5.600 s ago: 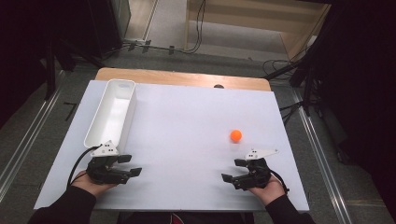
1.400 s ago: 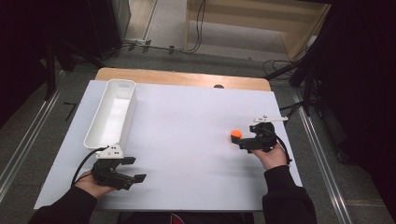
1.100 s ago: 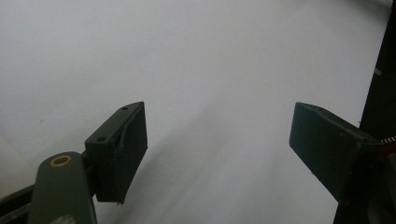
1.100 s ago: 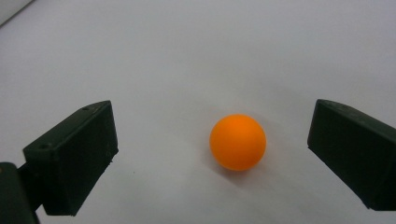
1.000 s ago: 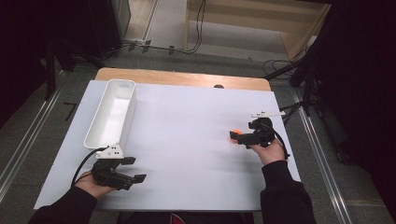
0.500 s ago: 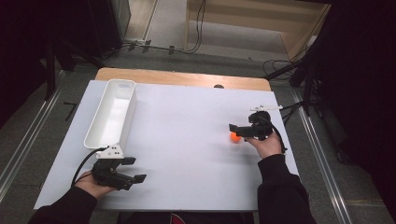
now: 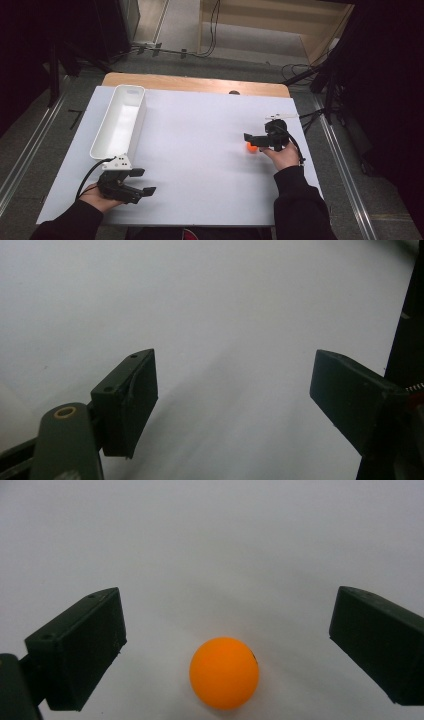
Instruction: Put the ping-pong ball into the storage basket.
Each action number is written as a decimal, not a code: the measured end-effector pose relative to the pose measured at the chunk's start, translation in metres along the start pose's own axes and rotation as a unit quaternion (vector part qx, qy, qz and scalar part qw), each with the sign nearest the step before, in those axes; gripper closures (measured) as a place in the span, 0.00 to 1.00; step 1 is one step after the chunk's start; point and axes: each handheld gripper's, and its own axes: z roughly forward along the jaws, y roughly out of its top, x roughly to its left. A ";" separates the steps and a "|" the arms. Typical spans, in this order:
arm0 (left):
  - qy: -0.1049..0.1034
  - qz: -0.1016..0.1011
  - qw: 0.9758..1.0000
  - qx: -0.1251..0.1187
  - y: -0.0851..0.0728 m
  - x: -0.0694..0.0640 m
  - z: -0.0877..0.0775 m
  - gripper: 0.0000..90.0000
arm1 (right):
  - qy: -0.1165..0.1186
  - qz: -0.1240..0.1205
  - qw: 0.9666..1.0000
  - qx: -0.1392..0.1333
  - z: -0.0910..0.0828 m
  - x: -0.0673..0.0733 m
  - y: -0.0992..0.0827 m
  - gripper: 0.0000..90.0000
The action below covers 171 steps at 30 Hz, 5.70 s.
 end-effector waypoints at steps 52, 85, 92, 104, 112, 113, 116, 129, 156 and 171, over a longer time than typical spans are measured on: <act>-0.001 0.004 1.000 0.004 0.000 -0.001 0.002 0.22 | -0.001 0.019 0.999 0.051 0.028 -0.002 -0.025 0.01; -0.001 0.006 1.000 0.008 0.000 -0.001 0.002 0.22 | -0.039 -0.030 0.997 0.059 0.028 0.001 -0.032 0.16; 0.000 0.005 1.000 0.009 0.000 -0.001 0.003 0.22 | -0.055 -0.043 0.996 0.060 0.026 0.002 -0.032 0.28; -0.002 0.008 1.000 0.011 -0.001 -0.001 0.003 0.22 | -0.043 -0.063 0.995 0.062 0.023 0.007 -0.031 0.53; -0.002 0.006 1.000 0.011 -0.001 -0.001 0.003 0.22 | -0.041 -0.062 0.995 0.062 0.023 0.007 -0.031 0.53; -0.001 0.007 1.000 0.011 -0.001 -0.001 0.003 0.22 | -0.042 -0.060 0.995 0.061 0.024 0.007 -0.031 0.53; -0.001 0.006 1.000 0.011 -0.001 -0.001 0.003 0.22 | -0.042 -0.065 0.995 0.060 0.024 0.006 -0.031 0.53; -0.002 0.006 1.000 0.013 -0.001 -0.001 0.003 0.22 | -0.023 -0.048 0.997 0.050 0.019 0.007 -0.029 0.53; -0.002 0.009 1.000 0.015 -0.001 -0.001 0.003 0.22 | 0.025 -0.053 0.998 0.033 0.002 0.020 -0.023 0.53; -0.003 0.007 1.000 0.015 -0.001 -0.001 0.004 0.22 | 0.053 -0.066 0.996 0.033 0.000 0.037 -0.022 0.53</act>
